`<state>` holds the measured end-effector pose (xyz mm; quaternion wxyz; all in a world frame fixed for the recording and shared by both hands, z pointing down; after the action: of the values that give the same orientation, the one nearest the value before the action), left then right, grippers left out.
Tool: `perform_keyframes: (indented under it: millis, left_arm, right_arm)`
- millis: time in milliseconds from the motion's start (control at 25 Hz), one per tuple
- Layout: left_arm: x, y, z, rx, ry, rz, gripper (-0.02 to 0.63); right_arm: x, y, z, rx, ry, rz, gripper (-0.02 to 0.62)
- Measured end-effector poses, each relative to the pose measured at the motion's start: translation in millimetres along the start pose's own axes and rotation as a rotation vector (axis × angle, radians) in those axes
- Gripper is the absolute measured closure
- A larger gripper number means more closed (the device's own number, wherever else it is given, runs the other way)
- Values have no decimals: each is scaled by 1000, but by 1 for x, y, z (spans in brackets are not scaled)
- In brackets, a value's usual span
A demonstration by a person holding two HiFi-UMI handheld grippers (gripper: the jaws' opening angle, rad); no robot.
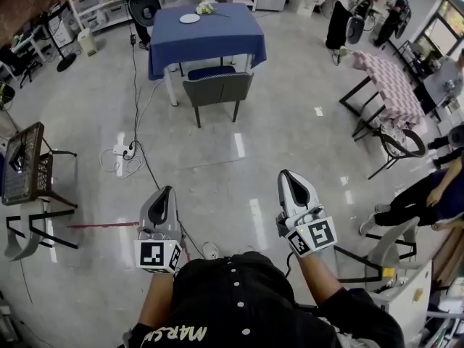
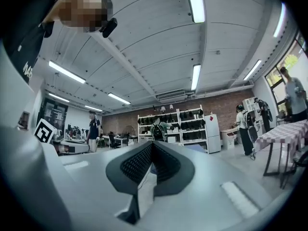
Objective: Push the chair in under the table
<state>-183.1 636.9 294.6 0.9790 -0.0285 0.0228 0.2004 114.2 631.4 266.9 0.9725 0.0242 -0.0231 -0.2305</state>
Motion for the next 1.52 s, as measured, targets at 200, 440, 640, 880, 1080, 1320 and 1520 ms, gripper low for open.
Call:
perform_keyframes:
  millis: [200,440,640,880,1080,1320,1520]
  left_arm:
    - [-18,0,-4,0,10,27,606]
    - [-38,-7,0,-2,18,42,606]
    - [-49,-24,9,-3,25,44,606]
    - [-57,-67,9,-11,21,47,606]
    - [-67,-117,10,-8,16,52,606]
    - [-68,-190,-4,-7,8,42,606]
    - [-66,-247,-8,-5,1,33,606]
  right_arm:
    - [-12,-6,0,37,0,5,588]
    - [-12,-19,7,16,-13,45,588]
    - [-2,-37,16,22,-25,61,588]
    - [23,-75,19,19,-6,51,588]
    - [51,-117,20,30,-4,31,588]
    - [101,-170,17,28,12,-2,588]
    - [145,-209,18,25,17,-18,588]
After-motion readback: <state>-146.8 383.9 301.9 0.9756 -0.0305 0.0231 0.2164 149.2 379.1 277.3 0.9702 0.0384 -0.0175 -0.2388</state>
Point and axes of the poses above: the fingertips, and each gripper's own axes: y backward along the fingers, x to its right, z out of its underside, the point moved 4 cm from there along y, backward along the fingers, and after that the axes turned 2 degrees about y, right-handed, at the moved point
